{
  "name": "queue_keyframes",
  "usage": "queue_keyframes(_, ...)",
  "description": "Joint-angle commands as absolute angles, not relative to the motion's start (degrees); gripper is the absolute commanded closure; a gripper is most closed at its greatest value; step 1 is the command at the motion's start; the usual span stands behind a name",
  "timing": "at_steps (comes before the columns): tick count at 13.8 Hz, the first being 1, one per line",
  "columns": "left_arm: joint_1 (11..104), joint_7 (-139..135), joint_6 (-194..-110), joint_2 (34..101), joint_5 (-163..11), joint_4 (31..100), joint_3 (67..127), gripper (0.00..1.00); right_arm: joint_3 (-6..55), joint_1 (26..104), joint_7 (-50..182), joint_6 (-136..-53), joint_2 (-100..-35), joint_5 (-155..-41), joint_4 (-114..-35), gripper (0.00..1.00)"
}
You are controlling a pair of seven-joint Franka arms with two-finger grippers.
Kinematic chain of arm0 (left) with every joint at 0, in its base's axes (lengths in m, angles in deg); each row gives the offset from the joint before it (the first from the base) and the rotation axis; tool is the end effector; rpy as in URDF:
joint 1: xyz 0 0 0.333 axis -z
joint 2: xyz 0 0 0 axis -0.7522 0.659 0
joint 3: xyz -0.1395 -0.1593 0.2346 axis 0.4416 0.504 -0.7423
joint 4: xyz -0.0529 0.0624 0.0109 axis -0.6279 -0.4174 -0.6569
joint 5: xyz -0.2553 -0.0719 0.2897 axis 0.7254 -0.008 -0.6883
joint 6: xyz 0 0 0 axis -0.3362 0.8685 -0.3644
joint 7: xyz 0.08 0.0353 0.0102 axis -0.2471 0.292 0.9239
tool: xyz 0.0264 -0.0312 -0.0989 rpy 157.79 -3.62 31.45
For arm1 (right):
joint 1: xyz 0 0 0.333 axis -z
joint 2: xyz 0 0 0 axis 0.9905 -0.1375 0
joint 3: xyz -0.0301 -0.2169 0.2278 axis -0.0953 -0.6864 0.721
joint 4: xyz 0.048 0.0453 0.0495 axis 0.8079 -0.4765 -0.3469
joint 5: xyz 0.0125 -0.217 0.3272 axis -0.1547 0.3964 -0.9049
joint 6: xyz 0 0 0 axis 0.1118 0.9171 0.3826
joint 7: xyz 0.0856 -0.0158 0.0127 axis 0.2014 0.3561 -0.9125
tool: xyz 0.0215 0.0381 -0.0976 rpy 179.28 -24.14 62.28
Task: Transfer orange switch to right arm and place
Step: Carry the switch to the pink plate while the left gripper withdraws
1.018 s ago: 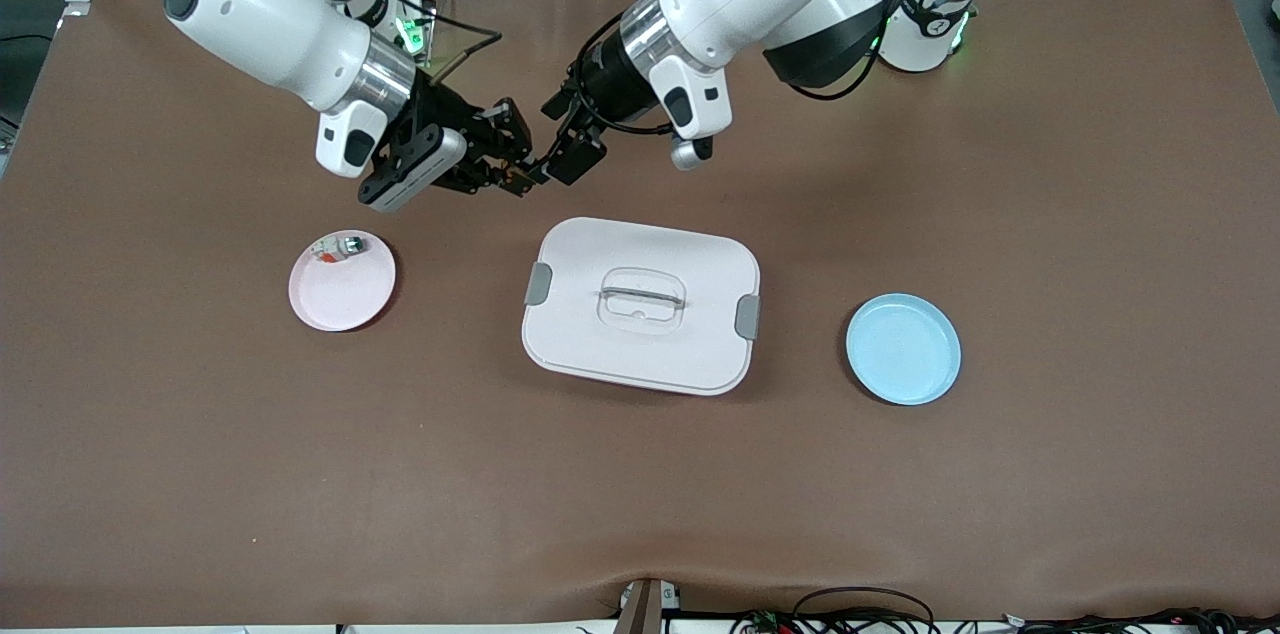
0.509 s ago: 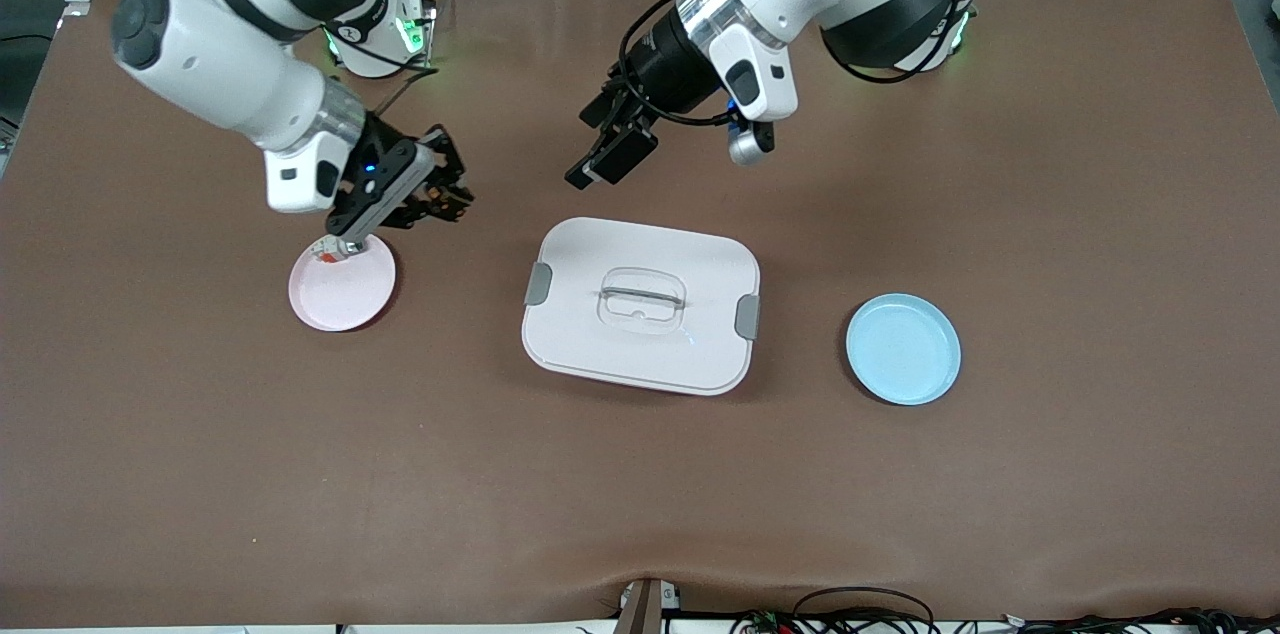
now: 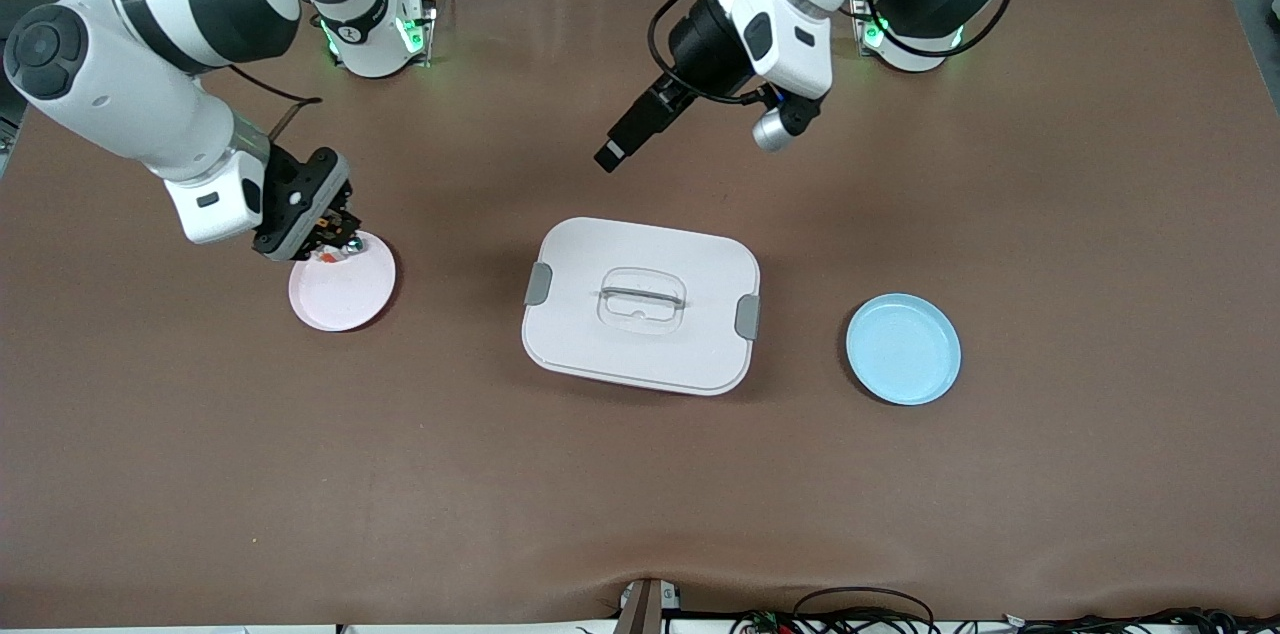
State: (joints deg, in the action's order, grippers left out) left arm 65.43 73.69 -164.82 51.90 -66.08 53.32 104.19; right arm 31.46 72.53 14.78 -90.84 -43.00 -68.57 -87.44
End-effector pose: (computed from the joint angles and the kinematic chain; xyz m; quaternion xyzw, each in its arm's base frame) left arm 0.4956 -0.4263 0.6317 0.8568 0.3913 -0.0319 0.3343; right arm 0.5428 0.1140 0.4830 -0.8444 -0.5324 -0.0256 0.0527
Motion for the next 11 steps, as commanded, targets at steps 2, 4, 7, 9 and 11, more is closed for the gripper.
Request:
queue_keyframes(2, 61.28, 60.10, -157.27, 48.76, -66.76, 53.88, 104.20, 0.00, 32.41, 75.32, 5.33, -91.67, -43.42, -63.30, -89.29, 1.00)
queue_keyframes(4, 58.37, 52.63, -151.12, 47.62, -66.76, 53.88, 104.20, 0.00, 32.41, 76.81, 1.28, -94.56, -43.51, -63.02, -91.74, 1.00)
queue_keyframes(7, 51.09, 38.66, -141.45, 45.77, -65.97, 53.70, 104.29, 0.00, 32.41, 78.75, -4.18, -102.81, -43.43, -63.02, -98.15, 1.00)
queue_keyframes(9, 47.56, 31.19, -133.56, 45.76, -66.58, 50.90, 104.20, 0.00, 32.41, 78.93, -4.80, -106.95, -43.51, -62.76, -101.59, 1.00)
queue_keyframes(11, 43.44, 21.62, -126.16, 45.15, -67.20, 50.71, 103.68, 0.00, 32.41, 78.93, -5.68, -108.37, -44.65, -61.36, -103.00, 1.00)
